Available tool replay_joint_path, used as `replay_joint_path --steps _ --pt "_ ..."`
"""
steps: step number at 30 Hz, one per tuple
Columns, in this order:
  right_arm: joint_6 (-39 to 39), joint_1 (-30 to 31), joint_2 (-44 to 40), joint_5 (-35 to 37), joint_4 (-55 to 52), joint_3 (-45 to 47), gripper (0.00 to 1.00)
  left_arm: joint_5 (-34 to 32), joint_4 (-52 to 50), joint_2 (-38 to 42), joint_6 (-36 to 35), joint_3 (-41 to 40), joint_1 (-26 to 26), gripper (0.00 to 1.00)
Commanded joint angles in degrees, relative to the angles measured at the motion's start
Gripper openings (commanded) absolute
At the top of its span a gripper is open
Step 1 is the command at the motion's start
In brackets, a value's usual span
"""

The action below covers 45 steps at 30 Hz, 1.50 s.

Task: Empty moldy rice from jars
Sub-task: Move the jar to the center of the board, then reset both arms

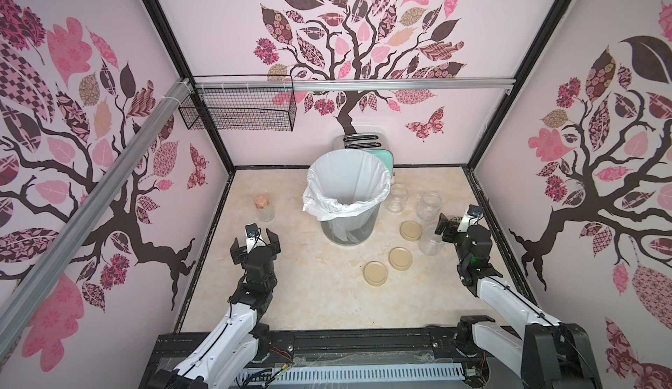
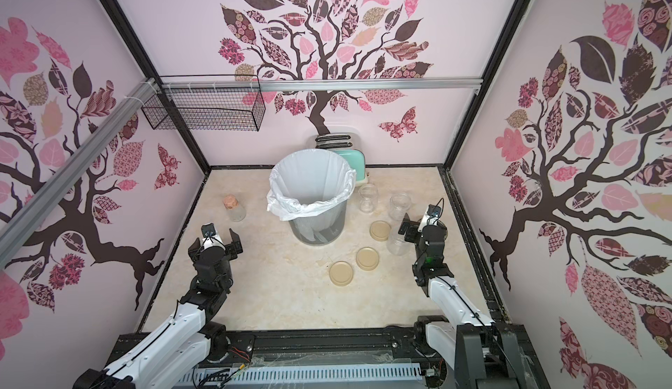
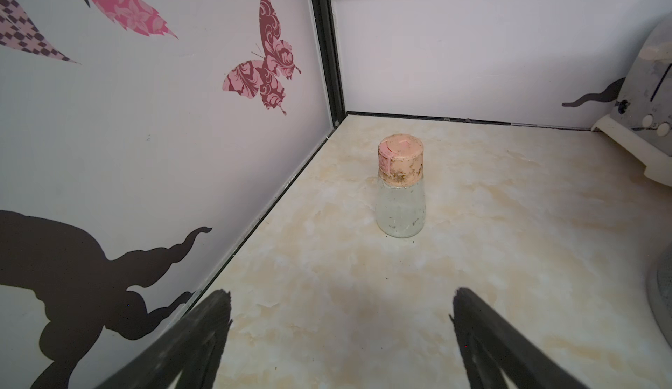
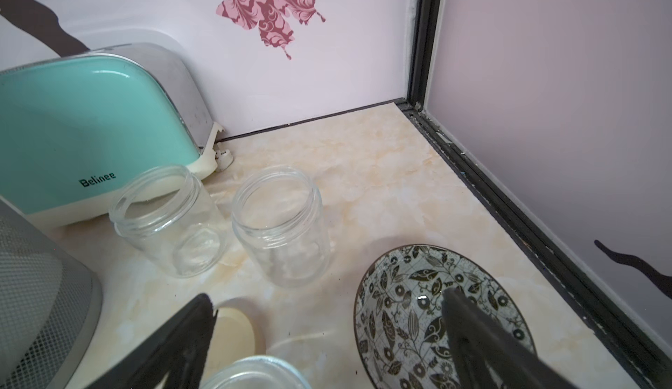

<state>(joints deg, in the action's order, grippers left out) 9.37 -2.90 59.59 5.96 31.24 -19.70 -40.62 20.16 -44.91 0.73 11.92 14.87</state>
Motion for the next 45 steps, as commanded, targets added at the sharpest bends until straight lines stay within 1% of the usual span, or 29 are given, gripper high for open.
replay_joint_path --steps 1,3,5,8,10,15,16,19,22,25,27,29,30,32,33,35,36,38,40,42,43,44,45 --pt "8.6 -5.5 1.1 -11.6 -4.5 -3.6 0.99 -1.2 2.0 0.9 1.0 -0.5 -0.3 0.98" --pt "9.4 -6.2 2.2 -14.4 -10.2 -6.1 1.00 -1.1 2.0 0.9 1.0 -0.5 -0.3 0.98" --pt "10.5 -6.2 2.9 -17.6 -12.9 -6.7 0.99 -1.1 2.0 0.6 0.7 -0.3 -0.3 0.98" --pt "13.0 -6.2 4.3 -21.9 -12.3 -5.7 0.99 -1.0 2.4 -0.1 0.5 -0.2 -0.3 0.98" --pt "15.0 -6.2 6.2 -26.0 -11.6 -5.5 0.99 -1.0 2.2 -0.5 0.7 0.0 -0.4 0.98" --pt "21.9 -5.8 9.7 -34.3 -8.7 -5.1 1.00 -1.0 2.0 -0.1 0.8 0.1 -0.3 0.98" --pt "22.5 -5.2 9.8 -34.8 -8.0 -4.8 0.99 -1.1 1.8 0.0 0.9 0.0 -0.4 0.98" --pt "23.0 -2.3 9.3 -32.7 -7.6 -5.0 1.00 -1.3 1.5 0.0 1.0 0.2 -0.4 0.98" --pt "25.8 0.8 9.4 -32.3 -5.5 -5.2 1.00 -1.0 1.6 -0.1 1.6 0.1 -0.4 0.98" --pt "27.4 5.2 10.5 -31.5 -3.0 -5.5 0.99 -0.7 1.7 -0.1 2.0 0.0 -0.3 0.98" --pt "27.5 6.4 11.7 -32.1 -2.5 -6.6 1.00 -0.9 1.9 -0.1 2.0 -0.1 -0.4 0.98" --pt "25.6 6.4 11.8 -31.2 -4.6 -8.4 1.00 -1.0 2.0 0.0 1.9 -0.1 -0.3 0.98" --pt "23.1 6.4 11.1 -29.5 -7.2 -9.7 1.00 -1.0 2.4 0.0 1.8 -0.3 -0.4 0.98" --pt "17.5 6.2 9.3 -24.1 -12.8 -12.0 0.99 -1.0 2.9 -0.4 1.6 -0.5 -0.4 0.98" --pt "14.0 6.0 8.2 -19.5 -15.2 -12.8 0.99 -1.0 3.1 -0.5 1.5 -0.5 -0.3 0.98" --pt "7.8 4.7 6.4 -12.5 -15.7 -12.6 0.99 -0.8 4.5 -1.3 1.2 -0.9 -0.5 0.98" --pt "5.5 3.5 6.1 -11.6 -13.8 -11.3 0.99 -0.5 5.2 -1.7 1.2 -1.0 -0.7 0.98" --pt "3.6 -0.7 6.7 -12.5 -8.5 -8.6 0.99 0.8 6.7 -3.5 1.5 -1.2 -1.5 0.98" --pt "1.1 -3.8 9.2 -13.4 -6.2 -7.3 0.99 2.7 9.0 -6.4 3.1 -1.2 -3.5 0.98" --pt "-2.8 -4.0 12.2 -14.0 -4.7 -6.5 0.99 4.9 12.0 -9.9 4.1 -1.1 -5.6 0.98" --pt "-3.1 -4.0 13.6 -15.0 -2.2 -5.4 1.00 6.3 13.5 -11.7 4.1 -0.9 -6.4 0.98" --pt "-2.9 -4.0 14.7 -16.5 1.0 -4.1 0.99 7.5 15.0 -13.7 3.8 -0.5 -6.8 0.98" --pt "-2.5 -4.0 16.0 -18.4 6.6 -1.9 1.00 9.0 16.9 -16.2 3.1 0.1 -7.4 0.98"
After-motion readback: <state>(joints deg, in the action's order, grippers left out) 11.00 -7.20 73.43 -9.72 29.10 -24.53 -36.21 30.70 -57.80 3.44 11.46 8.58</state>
